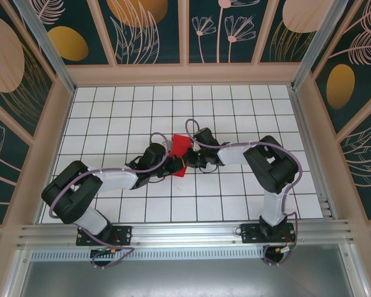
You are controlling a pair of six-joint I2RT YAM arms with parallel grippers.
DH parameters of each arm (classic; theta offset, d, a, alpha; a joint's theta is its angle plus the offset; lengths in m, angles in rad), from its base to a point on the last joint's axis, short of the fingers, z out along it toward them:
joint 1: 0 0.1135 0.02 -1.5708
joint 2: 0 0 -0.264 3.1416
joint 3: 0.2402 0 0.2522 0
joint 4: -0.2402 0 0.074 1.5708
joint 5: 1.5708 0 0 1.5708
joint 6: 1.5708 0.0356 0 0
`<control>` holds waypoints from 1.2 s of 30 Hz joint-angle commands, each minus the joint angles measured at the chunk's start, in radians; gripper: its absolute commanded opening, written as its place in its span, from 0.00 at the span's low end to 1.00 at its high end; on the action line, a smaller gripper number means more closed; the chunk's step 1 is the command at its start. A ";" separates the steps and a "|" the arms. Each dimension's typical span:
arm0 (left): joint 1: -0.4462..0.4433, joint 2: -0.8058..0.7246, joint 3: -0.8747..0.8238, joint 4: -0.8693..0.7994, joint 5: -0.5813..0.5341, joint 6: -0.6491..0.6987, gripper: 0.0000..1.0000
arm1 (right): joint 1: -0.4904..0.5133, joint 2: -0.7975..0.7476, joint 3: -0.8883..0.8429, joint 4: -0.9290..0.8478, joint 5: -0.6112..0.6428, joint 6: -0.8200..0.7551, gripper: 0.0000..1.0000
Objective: Fold a paper plane with a square sheet of paper (pick it up from the middle)
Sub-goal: First fold in half a square sheet of paper at the center of the table.
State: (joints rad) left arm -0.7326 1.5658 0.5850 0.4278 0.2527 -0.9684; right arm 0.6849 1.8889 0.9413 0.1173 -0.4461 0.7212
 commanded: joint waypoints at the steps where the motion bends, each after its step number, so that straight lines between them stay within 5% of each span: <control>1: -0.024 0.023 -0.029 -0.036 -0.015 -0.016 0.01 | -0.002 -0.016 -0.016 0.008 0.017 0.030 0.08; 11: -0.024 -0.063 -0.049 -0.026 -0.054 -0.015 0.02 | -0.006 -0.010 -0.024 0.000 0.030 0.026 0.07; 36: -0.024 0.095 0.012 -0.024 -0.024 -0.018 0.03 | -0.008 -0.018 -0.027 0.014 0.001 0.032 0.07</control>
State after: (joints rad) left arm -0.7521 1.6459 0.5694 0.4145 0.2310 -0.9821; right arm 0.6815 1.8877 0.9344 0.1322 -0.4469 0.7406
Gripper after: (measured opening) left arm 0.048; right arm 0.078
